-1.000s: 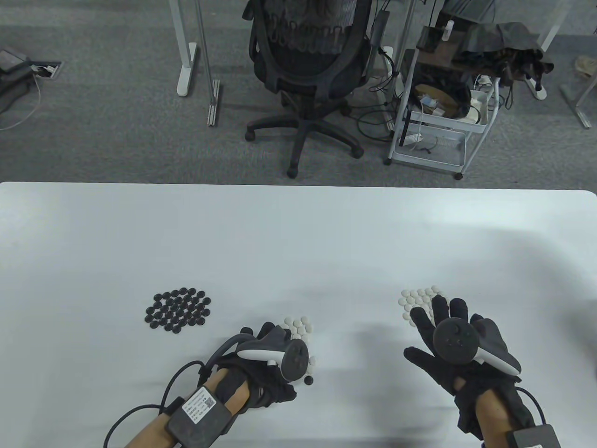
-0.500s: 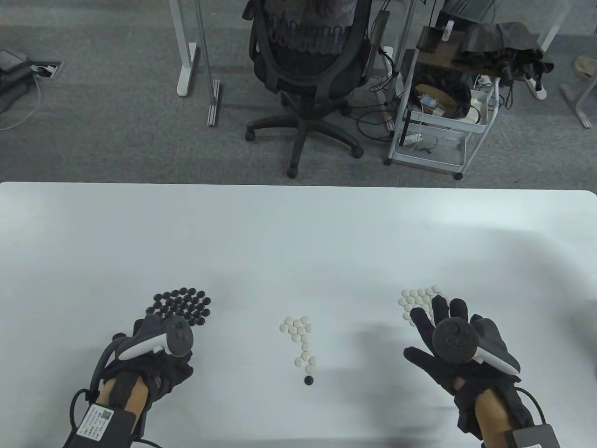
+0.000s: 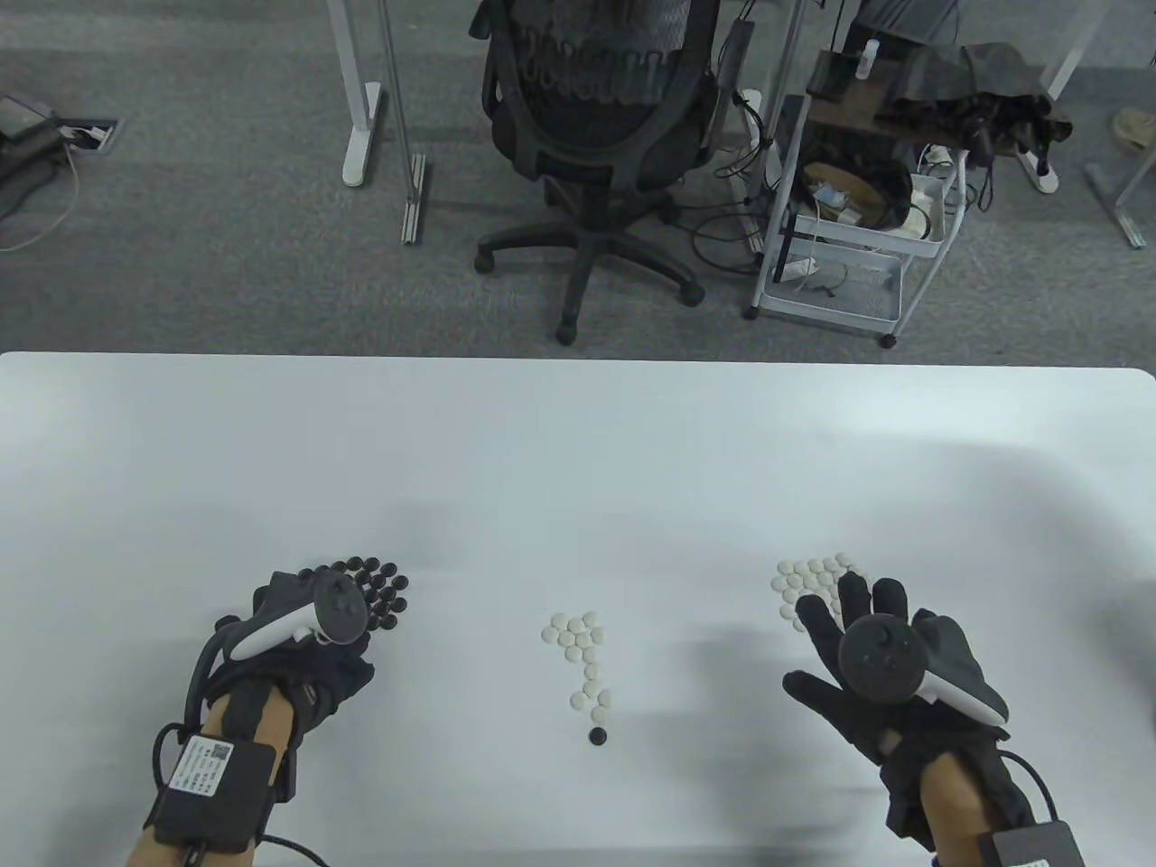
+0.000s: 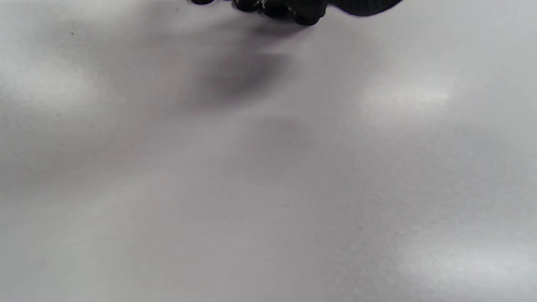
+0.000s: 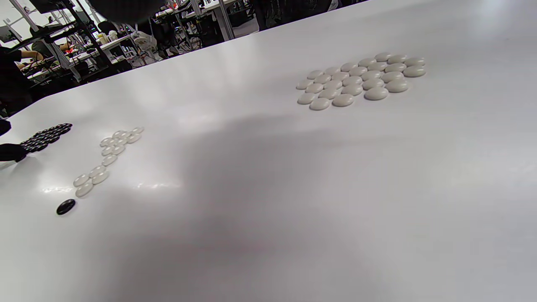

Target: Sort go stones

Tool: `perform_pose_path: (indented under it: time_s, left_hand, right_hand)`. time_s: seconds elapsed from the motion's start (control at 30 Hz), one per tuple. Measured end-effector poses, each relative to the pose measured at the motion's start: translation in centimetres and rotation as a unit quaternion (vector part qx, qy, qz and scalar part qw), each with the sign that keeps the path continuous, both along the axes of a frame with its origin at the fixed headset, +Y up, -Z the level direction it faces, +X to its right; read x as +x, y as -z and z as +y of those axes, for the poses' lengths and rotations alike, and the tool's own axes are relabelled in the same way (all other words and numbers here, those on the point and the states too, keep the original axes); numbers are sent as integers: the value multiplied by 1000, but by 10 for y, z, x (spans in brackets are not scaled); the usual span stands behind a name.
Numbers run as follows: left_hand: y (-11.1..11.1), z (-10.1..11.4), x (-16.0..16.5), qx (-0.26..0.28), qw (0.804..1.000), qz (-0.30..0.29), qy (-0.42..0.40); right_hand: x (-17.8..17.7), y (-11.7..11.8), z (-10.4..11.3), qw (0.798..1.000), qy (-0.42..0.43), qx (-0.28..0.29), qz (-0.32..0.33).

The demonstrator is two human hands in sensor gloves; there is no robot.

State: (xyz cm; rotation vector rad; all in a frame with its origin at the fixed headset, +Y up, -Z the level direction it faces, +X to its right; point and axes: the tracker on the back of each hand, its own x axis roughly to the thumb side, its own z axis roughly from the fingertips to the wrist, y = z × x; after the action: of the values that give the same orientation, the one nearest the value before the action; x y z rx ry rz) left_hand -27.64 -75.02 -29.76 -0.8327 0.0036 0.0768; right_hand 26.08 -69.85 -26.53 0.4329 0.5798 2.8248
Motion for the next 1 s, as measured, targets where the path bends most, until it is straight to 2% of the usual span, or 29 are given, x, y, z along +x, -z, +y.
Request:
perform_pose_path:
  time_s: [0.13,0.23,0.4,0.53,0.67,0.77,0.87,1.0]
  left_hand:
    - [5,5,6,0,1000,-1,3]
    - [4,17,17,19,1000,-14,5]
    - [-6,43,65,29,995,-97,-7]
    - [-16,53,111,19,985,-173,-10]
    - [-26,50,158,2,970,-241,-14]
    - [-34,40,193,-16,957,-289,-24]
    - [-41,29,219,-27,945,-323,-34]
    - [-46,18,237,-23,936,-350,-24]
  right_hand:
    - [1,0,1,1000,3,2,0]
    - [1,-1,2,1000,5,5,0]
    - [2,-1,2,1000,4,3,1]
    - [1,-1,3,1000,5,6,1]
    - [0,-2,3,1000,4,8,4]
    - [0,-2,3,1000,5,8,4]
    - [1,-2,3,1000,7,9,5]
    - [1,-2,3,1000,8,9,4]
